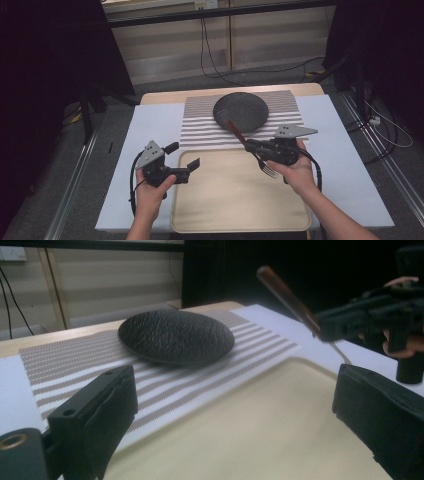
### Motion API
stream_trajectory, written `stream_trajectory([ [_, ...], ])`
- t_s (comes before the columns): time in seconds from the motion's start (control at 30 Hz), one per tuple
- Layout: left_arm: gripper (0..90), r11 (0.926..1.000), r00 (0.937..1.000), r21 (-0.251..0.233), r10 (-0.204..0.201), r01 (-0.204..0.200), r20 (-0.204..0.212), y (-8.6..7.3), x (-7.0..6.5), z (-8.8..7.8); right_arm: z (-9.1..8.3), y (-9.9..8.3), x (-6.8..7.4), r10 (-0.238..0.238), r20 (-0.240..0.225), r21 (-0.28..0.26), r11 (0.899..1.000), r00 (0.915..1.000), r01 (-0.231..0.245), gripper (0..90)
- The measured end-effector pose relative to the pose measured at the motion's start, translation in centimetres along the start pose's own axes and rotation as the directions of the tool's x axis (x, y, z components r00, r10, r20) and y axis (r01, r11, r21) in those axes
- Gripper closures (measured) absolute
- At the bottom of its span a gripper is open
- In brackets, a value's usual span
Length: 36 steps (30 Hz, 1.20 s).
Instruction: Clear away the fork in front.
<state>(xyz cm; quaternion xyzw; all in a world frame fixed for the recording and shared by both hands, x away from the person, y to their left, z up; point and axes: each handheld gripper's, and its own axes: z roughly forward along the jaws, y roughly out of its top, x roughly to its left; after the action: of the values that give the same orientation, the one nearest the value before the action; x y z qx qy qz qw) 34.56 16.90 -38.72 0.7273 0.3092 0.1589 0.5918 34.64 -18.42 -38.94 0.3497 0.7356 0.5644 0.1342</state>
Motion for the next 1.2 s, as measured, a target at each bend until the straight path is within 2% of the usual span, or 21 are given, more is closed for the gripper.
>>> stream_trajectory([
  [0.1,4.6,0.9997,0.9996,0.002,-0.023,0.023,0.017,0.3,-0.3,1.2,0.4,-0.1,0.5,-0.005,-0.016,0.003,1.0,0.9999,0.005,78.3],
  [0.27,4.6,0.9993,0.9993,0.013,-0.035,0.035,0.012,0.7,-0.9,2.9,0.9,-0.1,1.0,-0.017,-0.034,0.011,1.0,0.9993,0.018,78.3],
  [0.4,5.3,0.996,0.9958,-0.002,-0.089,0.089,0.02,0.8,-1.6,4.2,1.1,-0.2,1.2,-0.019,-0.044,0.016,1.0,0.9989,0.02,78.3],
  [0.57,15.5,0.9891,0.9881,-0.021,-0.144,0.146,0.053,0.9,-2.5,5.9,1.5,-0.3,1.6,-0.023,-0.061,0.015,1.0,0.9979,0.024,78.3],
  [0.6,20.2,0.9882,0.9872,-0.024,-0.15,0.151,0.055,0.9,-2.6,6.1,1.6,-0.3,1.7,-0.021,-0.066,0.016,1.0,0.9976,0.023,78.3],
  [0.67,31.6,0.9814,0.9789,-0.049,-0.18,0.185,0.096,1.0,-3.0,6.8,1.7,-0.3,1.8,-0.023,-0.079,0.015,1.0,0.9966,0.024,78.3],
  [0.7,40.7,0.9759,0.9731,-0.063,-0.201,0.209,0.112,1.0,-3.1,7.0,1.8,-0.3,2.0,-0.025,-0.081,0.014,1.0,0.9964,0.027,78.2],
  [0.73,54.2,0.9731,0.9695,-0.065,-0.212,0.221,0.124,1.1,-3.2,7.1,1.8,-0.3,2.0,-0.024,-0.087,0.01,1.0,0.9959,0.025,78.2],
  [0.77,65.9,0.9636,0.9588,-0.077,-0.243,0.256,0.147,1.3,-3.4,7.3,1.8,-0.3,2.1,-0.024,-0.089,-0.002,1.0,0.9958,0.024,78.1],
  [0.8,73.0,0.9538,0.9443,-0.084,-0.269,0.288,0.19,1.4,-3.5,7.3,1.9,-0.2,2.2,-0.028,-0.079,-0.013,1.0,0.9965,0.027,78.0],
  [0.83,79.1,0.9688,0.9581,-0.075,-0.219,0.236,0.184,1.7,-3.8,7.3,1.9,-0.2,2.2,-0.034,-0.077,-0.015,0.999,0.9965,0.033,78.4],
  [0.87,80.7,0.9805,0.9723,-0.059,-0.177,0.187,0.153,1.9,-4.0,7.3,1.9,-0.3,2.3,-0.041,-0.079,-0.016,0.999,0.996,0.039,88.7],
  [0.9,81.6,0.9745,0.9583,-0.043,-0.208,0.22,0.196,2.0,-3.9,7.3,1.9,-0.3,2.3,-0.029,-0.094,-0.028,0.999,0.9952,0.026,85.7],
  [0.93,81.5,0.9721,0.9556,-0.043,-0.218,0.231,0.198,2.0,-3.8,7.2,1.7,-0.3,2.2,-0.025,-0.08,-0.034,0.999,0.9965,0.022,78.2],
  [0.97,81.6,0.9756,0.9633,-0.055,-0.2,0.213,0.179,2.2,-3.7,6.9,1.6,-0.2,2.3,-0.041,-0.058,-0.038,0.999,0.9975,0.039,72.1],
  [1.0,81.6,0.9761,0.9637,-0.051,-0.199,0.211,0.177,2.3,-3.6,6.7,1.5,-0.2,2.3,-0.062,-0.039,-0.029,0.998,0.9973,0.061,72.3],
  [1.03,81.6,0.9737,0.9608,-0.05,-0.21,0.222,0.181,2.5,-3.3,6.3,1.3,-0.2,2.2,-0.064,-0.042,-0.033,0.997,0.997,0.063,72.1],
  [1.07,81.6,0.9739,0.9613,-0.051,-0.209,0.221,0.18,2.6,-3.2,6.0,1.0,-0.3,2.1,-0.063,-0.044,-0.038,0.997,0.997,0.061,69.9],
  [1.2,81.6,0.9766,0.9632,-0.033,-0.203,0.212,0.176,2.7,-2.3,4.7,0.1,-0.7,1.7,-0.075,-0.008,-0.037,0.997,0.9971,0.075,56.8],
])
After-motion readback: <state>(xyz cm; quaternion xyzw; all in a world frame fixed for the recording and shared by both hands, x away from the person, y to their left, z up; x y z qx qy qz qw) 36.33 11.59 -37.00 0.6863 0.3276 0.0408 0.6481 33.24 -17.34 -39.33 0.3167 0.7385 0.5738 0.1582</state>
